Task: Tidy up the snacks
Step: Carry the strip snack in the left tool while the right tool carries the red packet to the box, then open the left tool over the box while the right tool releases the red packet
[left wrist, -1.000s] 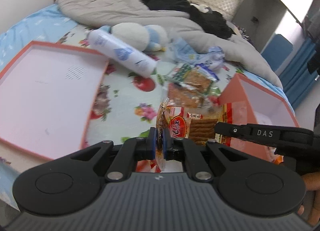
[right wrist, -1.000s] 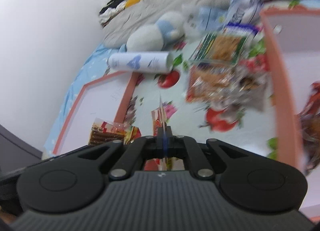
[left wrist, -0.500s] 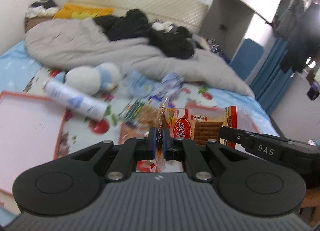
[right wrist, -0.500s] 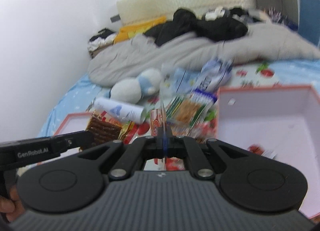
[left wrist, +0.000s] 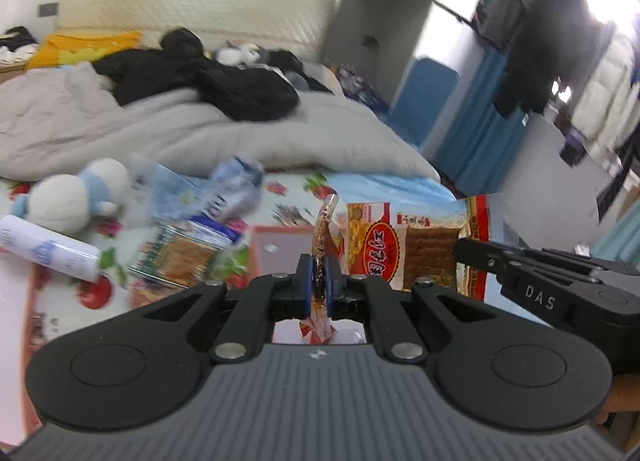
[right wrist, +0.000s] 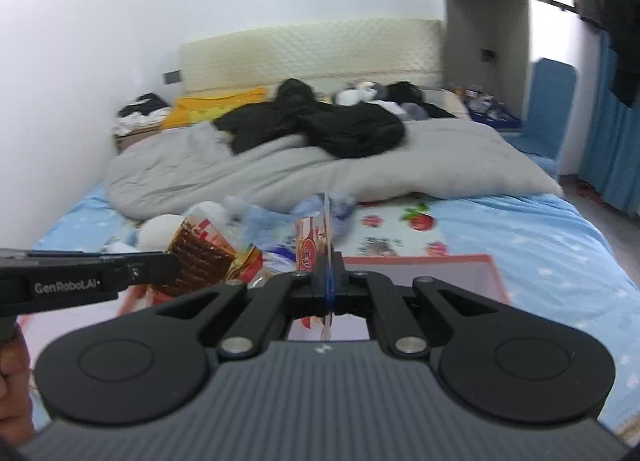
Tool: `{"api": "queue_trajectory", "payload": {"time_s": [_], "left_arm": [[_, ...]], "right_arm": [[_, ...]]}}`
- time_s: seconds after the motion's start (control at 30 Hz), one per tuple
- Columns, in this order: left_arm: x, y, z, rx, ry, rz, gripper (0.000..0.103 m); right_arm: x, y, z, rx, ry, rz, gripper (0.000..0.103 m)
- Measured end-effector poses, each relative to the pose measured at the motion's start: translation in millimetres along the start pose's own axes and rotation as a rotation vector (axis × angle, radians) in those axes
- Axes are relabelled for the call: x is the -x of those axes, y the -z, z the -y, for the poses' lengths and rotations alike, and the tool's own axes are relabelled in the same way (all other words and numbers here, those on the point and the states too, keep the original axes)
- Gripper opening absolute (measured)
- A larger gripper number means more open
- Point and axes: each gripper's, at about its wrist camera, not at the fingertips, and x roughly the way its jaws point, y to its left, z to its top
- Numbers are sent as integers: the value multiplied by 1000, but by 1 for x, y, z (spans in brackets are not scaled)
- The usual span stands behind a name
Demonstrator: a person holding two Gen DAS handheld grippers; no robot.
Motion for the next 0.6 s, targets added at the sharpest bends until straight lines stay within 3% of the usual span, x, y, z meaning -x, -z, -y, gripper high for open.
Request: {"api": "queue_trajectory", "payload": {"time_s": [0.37,0.6], "left_arm": [[-124,51,39,-75,8,-240,8],[-156,70,31,-67,-11,-312,8]], "right_arm": [[-51,71,75,-58,129,-136,3],[-71,109,86,-68,145,-193,4]]}}
